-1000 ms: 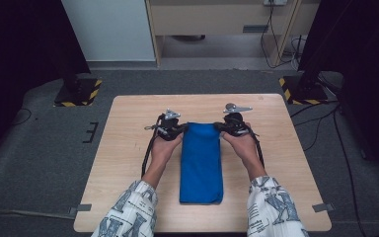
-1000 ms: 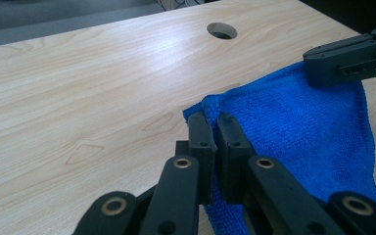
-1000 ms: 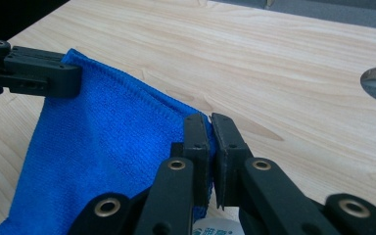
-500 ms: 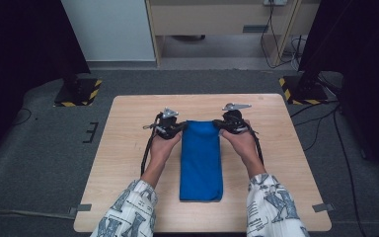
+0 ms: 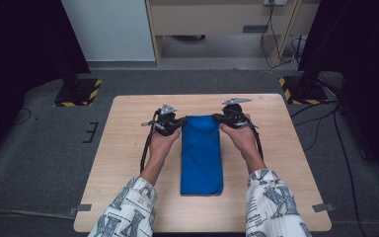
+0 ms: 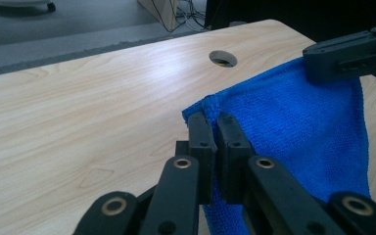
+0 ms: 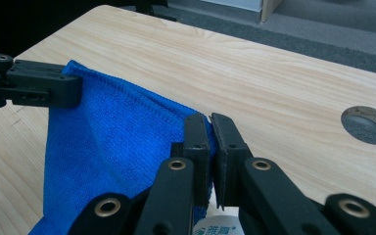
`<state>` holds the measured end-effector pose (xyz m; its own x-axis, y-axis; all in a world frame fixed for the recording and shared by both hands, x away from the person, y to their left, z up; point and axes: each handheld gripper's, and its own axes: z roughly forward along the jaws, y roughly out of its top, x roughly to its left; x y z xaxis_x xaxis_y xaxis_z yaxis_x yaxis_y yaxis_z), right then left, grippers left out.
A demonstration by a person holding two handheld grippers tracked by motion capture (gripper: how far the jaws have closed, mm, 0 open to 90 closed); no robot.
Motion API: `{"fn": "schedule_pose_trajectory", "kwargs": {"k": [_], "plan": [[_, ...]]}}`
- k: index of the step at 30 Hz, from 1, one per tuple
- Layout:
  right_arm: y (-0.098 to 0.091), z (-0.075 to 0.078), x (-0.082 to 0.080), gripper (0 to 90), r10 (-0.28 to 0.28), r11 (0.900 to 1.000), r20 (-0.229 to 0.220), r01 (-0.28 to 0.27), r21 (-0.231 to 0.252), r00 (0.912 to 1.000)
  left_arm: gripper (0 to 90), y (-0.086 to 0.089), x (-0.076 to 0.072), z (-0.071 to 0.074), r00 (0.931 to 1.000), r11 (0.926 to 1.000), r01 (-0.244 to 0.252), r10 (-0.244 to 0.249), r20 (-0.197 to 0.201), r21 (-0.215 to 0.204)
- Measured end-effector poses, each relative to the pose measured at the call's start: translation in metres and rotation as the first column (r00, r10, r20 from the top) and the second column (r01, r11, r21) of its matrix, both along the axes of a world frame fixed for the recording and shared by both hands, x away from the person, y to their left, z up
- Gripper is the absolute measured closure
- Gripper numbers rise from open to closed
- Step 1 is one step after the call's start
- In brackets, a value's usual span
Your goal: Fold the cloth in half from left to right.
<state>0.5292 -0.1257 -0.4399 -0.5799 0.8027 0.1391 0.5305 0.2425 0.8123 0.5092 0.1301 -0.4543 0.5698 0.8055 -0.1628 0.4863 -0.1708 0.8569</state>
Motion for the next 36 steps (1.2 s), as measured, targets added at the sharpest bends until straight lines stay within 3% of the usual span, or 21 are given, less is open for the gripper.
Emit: {"fn": "schedule_pose_trajectory", "kwargs": {"k": [11, 18, 24, 36], "plan": [[-0.002, 0.009, -0.001, 86.1, -0.005, 0.9995, 0.036, 0.003, 0.032, 0.9993, 86.1, 0.0, 0.002, 0.013, 0.9996, 0.9998, -0.004, 0.005, 0.028, -0.017], [-0.003, 0.012, -0.002, 86.2, -0.002, 0.999, 0.056, 0.0, 0.044, 0.9985, 86.3, 0.001, 0.0, 0.019, 0.9992, 1.0, 0.004, -0.004, 0.039, 0.0], [-0.005, 0.015, -0.015, 86.3, 0.006, 0.9987, 0.067, -0.009, 0.05, 0.9978, 86.5, 0.002, -0.011, 0.022, 0.9987, 0.9996, 0.021, -0.022, 0.047, 0.018], [-0.011, 0.009, -0.038, 86.2, 0.034, 0.9973, 0.078, -0.039, 0.062, 0.9964, 86.6, 0.002, -0.029, 0.019, 0.9972, 0.9988, 0.048, -0.049, 0.056, 0.013]]}}
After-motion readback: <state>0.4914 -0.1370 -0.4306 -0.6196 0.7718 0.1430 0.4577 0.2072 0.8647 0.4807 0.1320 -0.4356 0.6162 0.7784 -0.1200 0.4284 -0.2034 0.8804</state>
